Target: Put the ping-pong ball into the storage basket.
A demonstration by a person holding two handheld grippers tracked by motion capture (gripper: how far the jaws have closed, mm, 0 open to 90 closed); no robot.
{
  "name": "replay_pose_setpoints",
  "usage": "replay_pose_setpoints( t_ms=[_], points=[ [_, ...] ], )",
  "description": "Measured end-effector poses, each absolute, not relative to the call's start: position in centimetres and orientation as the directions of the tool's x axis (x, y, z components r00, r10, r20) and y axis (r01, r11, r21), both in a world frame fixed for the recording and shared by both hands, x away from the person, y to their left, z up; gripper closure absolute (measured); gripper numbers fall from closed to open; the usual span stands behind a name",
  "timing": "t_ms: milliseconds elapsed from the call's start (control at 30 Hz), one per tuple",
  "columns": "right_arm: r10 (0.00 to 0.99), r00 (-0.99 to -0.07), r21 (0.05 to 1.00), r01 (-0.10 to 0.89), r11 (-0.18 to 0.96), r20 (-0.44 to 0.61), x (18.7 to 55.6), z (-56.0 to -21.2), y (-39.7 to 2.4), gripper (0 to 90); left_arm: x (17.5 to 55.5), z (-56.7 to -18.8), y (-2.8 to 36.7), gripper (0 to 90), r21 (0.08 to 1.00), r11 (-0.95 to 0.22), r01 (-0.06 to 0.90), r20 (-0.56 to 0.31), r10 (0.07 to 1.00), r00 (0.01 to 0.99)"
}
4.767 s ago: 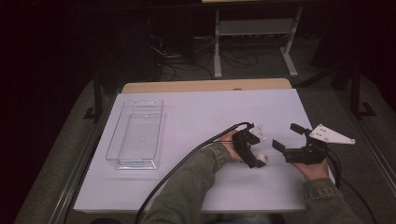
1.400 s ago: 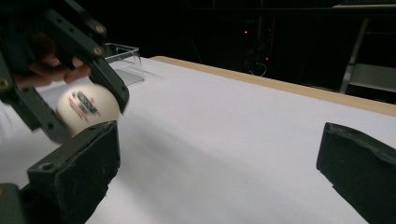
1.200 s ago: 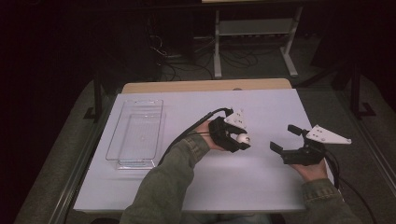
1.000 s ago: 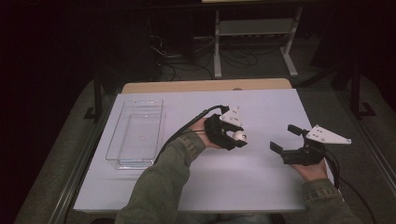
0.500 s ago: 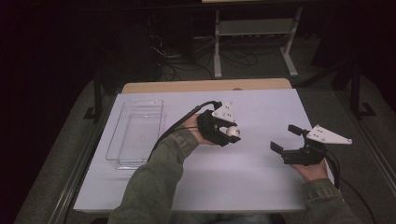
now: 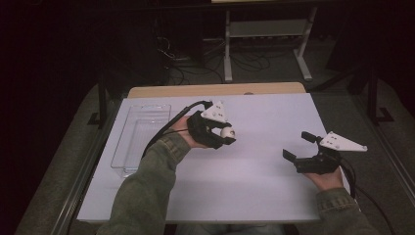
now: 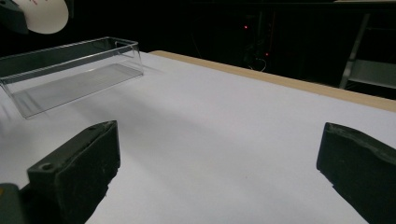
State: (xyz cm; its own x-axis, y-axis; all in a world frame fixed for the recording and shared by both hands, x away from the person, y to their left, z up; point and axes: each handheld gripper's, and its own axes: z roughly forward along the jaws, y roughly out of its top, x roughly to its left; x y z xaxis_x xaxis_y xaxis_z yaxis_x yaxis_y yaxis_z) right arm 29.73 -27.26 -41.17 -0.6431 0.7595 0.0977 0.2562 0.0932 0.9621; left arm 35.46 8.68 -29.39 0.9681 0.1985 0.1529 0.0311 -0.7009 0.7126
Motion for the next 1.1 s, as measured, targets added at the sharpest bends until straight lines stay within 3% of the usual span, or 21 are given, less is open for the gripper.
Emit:
replay_pose_setpoints(
  t_ms=[1100],
  points=[
    [0.768, -0.635, 0.961, 0.258, 0.104, 0.087, 29.8, -41.2, -27.3, 0.0, 35.6, -27.7, 16.3, 50.4, 0.765, -0.631, 0.128, 0.147, 0.364, 0.92]
  ],
)
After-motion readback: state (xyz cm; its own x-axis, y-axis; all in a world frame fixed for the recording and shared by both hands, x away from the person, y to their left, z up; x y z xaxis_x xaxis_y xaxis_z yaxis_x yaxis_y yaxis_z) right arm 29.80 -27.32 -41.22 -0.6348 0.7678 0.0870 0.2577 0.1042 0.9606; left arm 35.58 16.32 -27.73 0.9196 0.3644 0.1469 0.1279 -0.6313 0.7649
